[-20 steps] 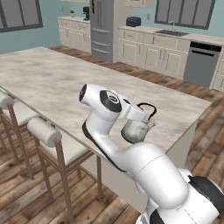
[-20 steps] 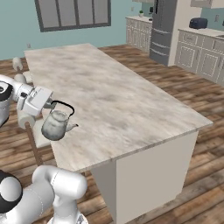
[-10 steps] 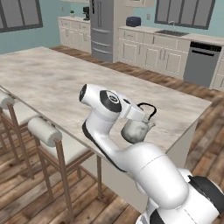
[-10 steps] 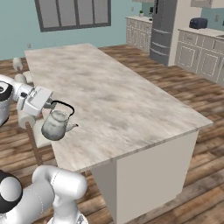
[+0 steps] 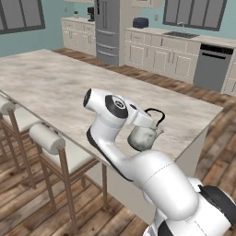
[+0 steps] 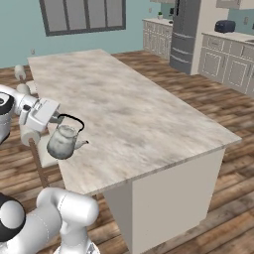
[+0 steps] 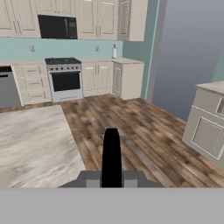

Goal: The kettle is done boiling. Turn off the stove, then wait for 300 timesteps before moving the kettle to the dining table.

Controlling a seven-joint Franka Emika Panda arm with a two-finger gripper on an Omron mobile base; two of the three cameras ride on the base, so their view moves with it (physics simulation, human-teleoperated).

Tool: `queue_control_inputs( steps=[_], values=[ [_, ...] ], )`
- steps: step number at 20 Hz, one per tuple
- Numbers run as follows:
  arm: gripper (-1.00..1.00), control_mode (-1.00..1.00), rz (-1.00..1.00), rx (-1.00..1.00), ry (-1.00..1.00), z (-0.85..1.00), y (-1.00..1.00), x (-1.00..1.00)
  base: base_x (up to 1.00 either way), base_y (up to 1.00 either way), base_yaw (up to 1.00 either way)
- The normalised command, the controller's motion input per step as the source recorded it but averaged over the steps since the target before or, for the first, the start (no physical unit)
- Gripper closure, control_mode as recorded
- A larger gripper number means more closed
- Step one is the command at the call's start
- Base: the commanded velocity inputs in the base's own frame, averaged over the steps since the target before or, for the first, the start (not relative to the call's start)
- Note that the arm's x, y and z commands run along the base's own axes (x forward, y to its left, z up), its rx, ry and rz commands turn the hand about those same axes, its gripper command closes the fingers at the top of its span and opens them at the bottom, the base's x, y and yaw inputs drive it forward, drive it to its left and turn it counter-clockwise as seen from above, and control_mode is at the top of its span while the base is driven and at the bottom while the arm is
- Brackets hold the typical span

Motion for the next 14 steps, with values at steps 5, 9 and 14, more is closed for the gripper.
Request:
queue_control_inputs(
  steps=[5,9,14],
  values=[
    [1.00,-1.00,0.00,0.00,-0.02,0.00,0.00,-0.03,0.00,0.00,0.00],
    [1.00,-1.00,0.00,0.00,0.00,-0.07,0.00,0.00,0.00,0.00,0.00],
    [1.00,-1.00,0.00,0.00,0.00,-0.11,0.00,0.05,0.00,0.00,0.00]
  ],
)
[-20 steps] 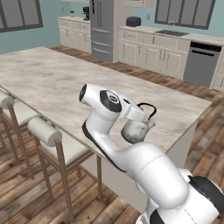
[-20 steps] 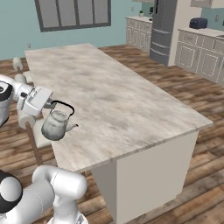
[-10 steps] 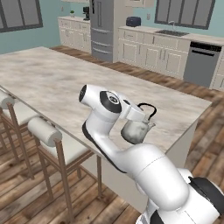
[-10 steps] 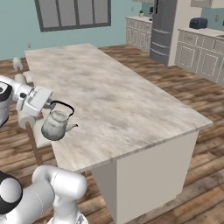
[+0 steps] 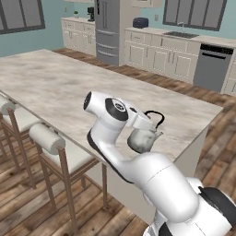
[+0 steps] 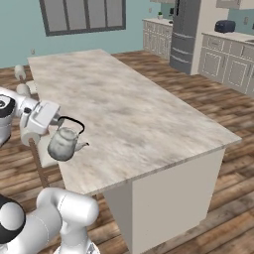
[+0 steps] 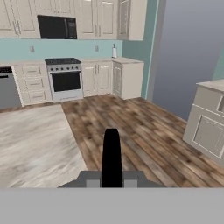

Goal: The kettle is done boiling. Turn off the stove, then wait for 300 timesteps before moving the kettle to the dining table.

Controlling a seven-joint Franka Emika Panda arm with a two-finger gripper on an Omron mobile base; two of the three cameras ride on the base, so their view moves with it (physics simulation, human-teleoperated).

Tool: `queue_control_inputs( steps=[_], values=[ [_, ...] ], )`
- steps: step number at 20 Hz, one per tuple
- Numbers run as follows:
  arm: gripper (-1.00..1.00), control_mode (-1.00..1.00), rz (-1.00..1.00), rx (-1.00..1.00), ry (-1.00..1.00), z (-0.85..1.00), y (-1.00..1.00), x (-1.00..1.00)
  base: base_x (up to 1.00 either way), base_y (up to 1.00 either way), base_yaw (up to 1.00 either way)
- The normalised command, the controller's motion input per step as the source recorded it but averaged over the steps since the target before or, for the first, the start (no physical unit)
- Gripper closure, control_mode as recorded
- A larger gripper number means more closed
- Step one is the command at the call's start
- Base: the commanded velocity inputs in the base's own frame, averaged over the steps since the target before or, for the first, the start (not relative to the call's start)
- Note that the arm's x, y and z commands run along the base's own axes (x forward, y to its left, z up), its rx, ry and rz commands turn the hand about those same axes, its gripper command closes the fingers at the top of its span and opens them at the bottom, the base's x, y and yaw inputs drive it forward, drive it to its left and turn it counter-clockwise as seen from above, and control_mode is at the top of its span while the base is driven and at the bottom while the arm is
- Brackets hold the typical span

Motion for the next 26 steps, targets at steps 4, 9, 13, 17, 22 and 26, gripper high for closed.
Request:
queue_control_inputs(
  steps=[4,9,13,17,22,26],
  values=[
    [1.00,-1.00,0.00,-0.01,0.00,-0.17,0.00,0.20,0.00,0.00,0.00],
    [1.00,-1.00,0.00,-0.06,0.00,-0.22,0.00,0.22,0.00,0.00,0.00],
    [1.00,-1.00,0.00,-0.11,-0.02,-0.25,0.00,0.22,0.00,0.00,0.00],
    [1.00,-1.00,0.00,-0.16,-0.04,-0.23,0.00,0.18,0.00,0.00,0.00],
    [1.00,-1.00,0.00,-0.14,-0.08,-0.13,0.00,0.12,0.00,0.00,0.00],
    [1.00,-1.00,0.00,-0.04,-0.04,-0.04,0.00,0.23,0.00,0.00,0.00]
  ],
)
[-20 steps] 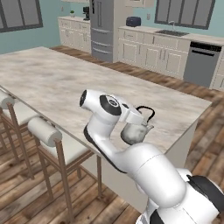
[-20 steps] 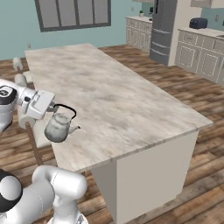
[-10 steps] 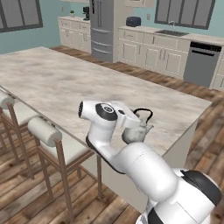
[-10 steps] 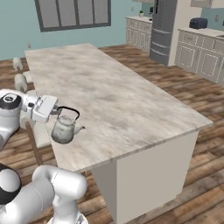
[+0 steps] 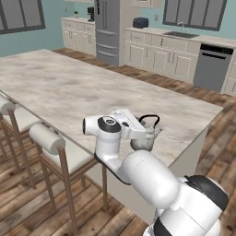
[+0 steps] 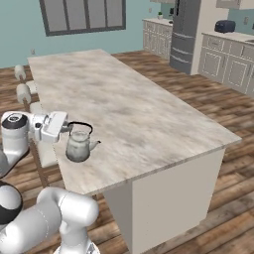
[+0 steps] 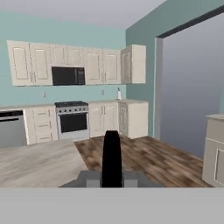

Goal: The kettle is done boiling. Turn off the stove, then wait for 300 timesteps before moving the kettle to the dining table.

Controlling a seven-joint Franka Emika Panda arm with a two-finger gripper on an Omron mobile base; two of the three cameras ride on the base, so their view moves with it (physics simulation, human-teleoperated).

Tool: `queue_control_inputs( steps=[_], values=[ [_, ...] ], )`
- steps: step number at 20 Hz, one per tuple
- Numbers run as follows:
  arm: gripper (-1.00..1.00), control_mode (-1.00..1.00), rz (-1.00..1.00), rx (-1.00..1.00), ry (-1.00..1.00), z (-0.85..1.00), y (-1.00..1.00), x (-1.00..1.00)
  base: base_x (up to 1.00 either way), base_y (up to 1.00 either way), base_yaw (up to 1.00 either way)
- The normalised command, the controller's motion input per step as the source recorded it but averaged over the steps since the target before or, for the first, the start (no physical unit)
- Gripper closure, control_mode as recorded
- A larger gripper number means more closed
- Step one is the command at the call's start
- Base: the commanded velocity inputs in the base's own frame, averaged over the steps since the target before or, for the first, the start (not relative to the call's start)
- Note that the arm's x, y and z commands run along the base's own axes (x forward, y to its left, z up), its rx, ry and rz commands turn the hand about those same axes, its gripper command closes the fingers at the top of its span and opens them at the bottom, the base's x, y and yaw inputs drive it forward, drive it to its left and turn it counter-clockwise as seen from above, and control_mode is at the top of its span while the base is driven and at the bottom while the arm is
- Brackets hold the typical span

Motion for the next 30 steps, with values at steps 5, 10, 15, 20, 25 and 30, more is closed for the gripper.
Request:
queue_control_inputs(
  steps=[5,10,15,20,25,30],
  values=[
    [1.00,-1.00,0.00,-0.01,-0.02,-0.06,0.00,0.21,0.00,0.00,0.00],
    [1.00,-1.00,0.00,0.00,0.00,-0.05,0.00,0.18,0.00,0.00,0.00],
    [1.00,-1.00,0.00,0.00,0.00,-0.08,0.00,0.07,0.00,0.00,0.00],
    [1.00,-1.00,0.00,0.00,0.00,-0.15,0.00,0.15,0.00,0.00,0.00],
    [1.00,-1.00,0.00,-0.01,0.00,-0.18,0.00,0.18,0.00,0.00,0.00],
    [1.00,-1.00,0.00,-0.02,0.00,-0.18,0.00,0.16,0.00,0.00,0.00]
  ],
)
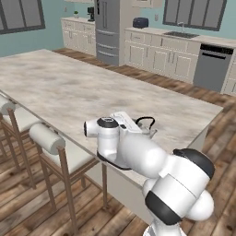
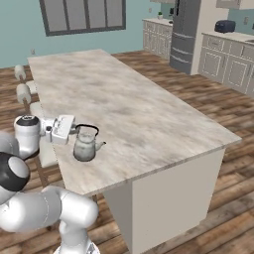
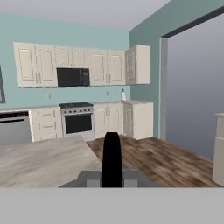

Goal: The kettle is done boiling. Turn off the stove, then wait for 300 timesteps before moving the kettle to the dining table.

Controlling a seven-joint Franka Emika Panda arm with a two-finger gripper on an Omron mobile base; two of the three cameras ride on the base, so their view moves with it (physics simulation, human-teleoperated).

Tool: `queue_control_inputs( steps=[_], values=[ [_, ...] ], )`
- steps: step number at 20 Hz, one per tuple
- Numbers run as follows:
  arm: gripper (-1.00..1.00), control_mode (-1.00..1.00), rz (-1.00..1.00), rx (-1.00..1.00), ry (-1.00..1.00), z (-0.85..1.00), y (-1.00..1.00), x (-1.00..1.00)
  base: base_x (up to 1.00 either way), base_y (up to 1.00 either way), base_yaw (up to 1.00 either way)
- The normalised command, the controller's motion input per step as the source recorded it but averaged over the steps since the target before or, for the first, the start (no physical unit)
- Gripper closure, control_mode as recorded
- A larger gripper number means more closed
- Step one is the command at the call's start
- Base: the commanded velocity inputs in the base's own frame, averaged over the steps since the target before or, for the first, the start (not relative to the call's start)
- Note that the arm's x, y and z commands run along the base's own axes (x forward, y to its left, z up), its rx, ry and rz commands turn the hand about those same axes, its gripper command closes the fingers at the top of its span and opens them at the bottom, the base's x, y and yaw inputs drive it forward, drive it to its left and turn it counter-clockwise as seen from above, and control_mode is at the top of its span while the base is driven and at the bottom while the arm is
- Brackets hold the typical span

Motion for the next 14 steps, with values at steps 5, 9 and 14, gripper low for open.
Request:
queue_control_inputs(
  steps=[5,9,14],
  values=[
    [1.00,-1.00,0.00,-0.04,-0.02,-0.18,0.00,0.13,0.00,0.00,0.00],
    [1.00,-1.00,0.00,-0.06,-0.03,-0.21,0.00,0.10,0.00,0.00,0.00],
    [1.00,-1.00,0.00,-0.06,-0.03,-0.22,0.00,0.10,0.00,0.00,0.00]
  ],
)
